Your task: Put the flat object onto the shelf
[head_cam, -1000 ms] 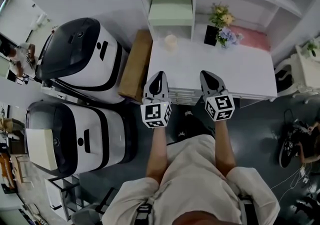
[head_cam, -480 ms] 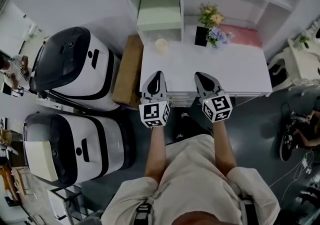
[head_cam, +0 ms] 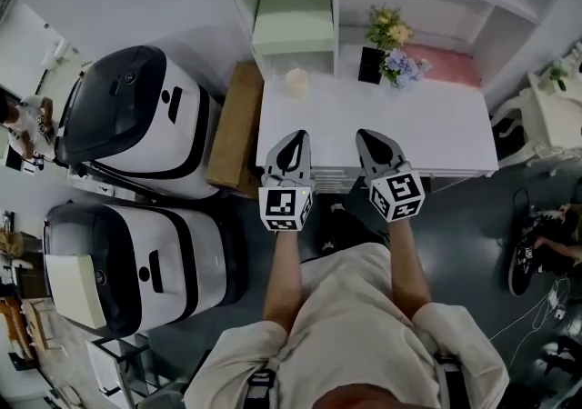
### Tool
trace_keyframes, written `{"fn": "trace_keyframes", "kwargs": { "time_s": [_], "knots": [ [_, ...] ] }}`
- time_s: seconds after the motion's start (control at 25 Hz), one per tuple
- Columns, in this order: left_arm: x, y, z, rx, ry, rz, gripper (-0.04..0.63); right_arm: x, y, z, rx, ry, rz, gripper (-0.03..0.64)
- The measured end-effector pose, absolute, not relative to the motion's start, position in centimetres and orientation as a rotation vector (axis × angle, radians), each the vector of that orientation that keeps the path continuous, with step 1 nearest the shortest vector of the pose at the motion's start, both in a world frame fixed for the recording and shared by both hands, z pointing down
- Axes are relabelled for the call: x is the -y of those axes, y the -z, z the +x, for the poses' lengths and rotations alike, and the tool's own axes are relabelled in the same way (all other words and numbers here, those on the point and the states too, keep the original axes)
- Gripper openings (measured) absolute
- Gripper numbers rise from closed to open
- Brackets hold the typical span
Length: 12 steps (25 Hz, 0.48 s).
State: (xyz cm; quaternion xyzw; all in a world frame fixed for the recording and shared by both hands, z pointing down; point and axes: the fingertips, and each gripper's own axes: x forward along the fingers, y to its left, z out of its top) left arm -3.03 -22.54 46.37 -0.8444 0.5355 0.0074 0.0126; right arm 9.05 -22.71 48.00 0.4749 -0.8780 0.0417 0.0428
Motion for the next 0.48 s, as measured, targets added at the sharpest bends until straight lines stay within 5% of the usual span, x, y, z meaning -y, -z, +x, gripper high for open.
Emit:
{"fn": "trace_keyframes", "kwargs": {
  "time_s": [0.48],
  "knots": [
    [24.0,-46.9,-4.2,-1.714,-0.044,-2.585,0.009,24.2,-47.8,8.6,2.727,-0.173,1.451,0.067]
  ]
}}
